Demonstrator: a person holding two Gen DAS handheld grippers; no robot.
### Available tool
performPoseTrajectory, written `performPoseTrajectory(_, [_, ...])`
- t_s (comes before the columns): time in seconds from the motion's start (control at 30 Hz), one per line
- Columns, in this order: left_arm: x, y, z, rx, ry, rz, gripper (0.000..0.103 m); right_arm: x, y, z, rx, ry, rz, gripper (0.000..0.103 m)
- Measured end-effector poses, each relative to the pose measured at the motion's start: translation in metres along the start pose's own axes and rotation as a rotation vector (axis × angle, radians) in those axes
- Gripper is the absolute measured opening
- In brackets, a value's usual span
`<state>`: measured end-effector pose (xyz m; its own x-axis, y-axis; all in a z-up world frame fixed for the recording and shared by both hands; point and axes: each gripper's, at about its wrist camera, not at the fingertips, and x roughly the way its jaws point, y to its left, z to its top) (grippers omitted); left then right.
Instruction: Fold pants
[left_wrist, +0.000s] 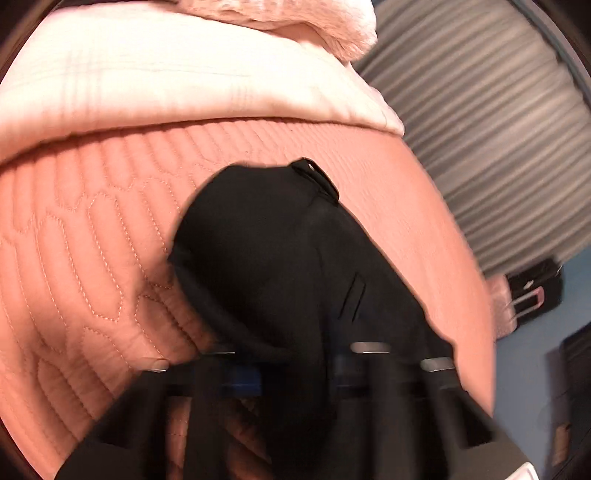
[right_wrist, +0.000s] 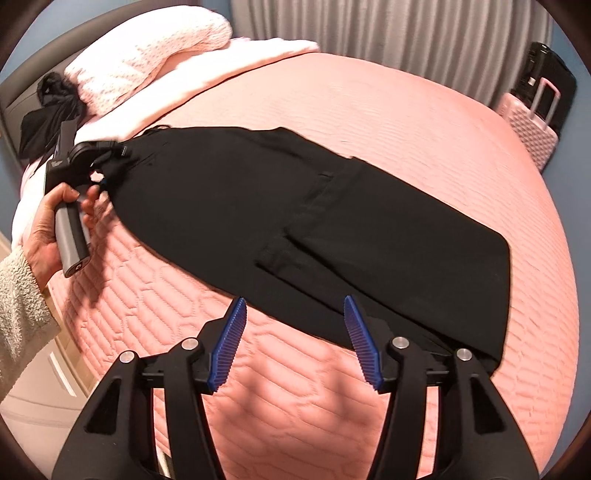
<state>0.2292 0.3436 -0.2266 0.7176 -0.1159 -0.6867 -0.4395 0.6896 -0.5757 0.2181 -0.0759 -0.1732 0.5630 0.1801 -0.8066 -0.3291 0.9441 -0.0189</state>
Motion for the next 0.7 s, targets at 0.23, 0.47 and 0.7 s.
performPoseTrajectory(0.23, [-0.044,-0.124,-0.012,0.387,-0.12,0.004,0.012,-0.026,-0.05,-0.018,0.119,-0.035,-0.067,0.054])
performPoseTrajectory(0.47, [-0.076,-0.301,-0.127,0.862,-0.135,-0.165,0.012,-0.065,-0.127,-0.051,0.284,-0.088,-0.139,0.058])
performPoseTrajectory(0.7, [0.022,-0.355,-0.314,1.087,0.253,-0.159,0.014,-0.09,-0.194,-0.104,0.433,-0.089,-0.19,0.065])
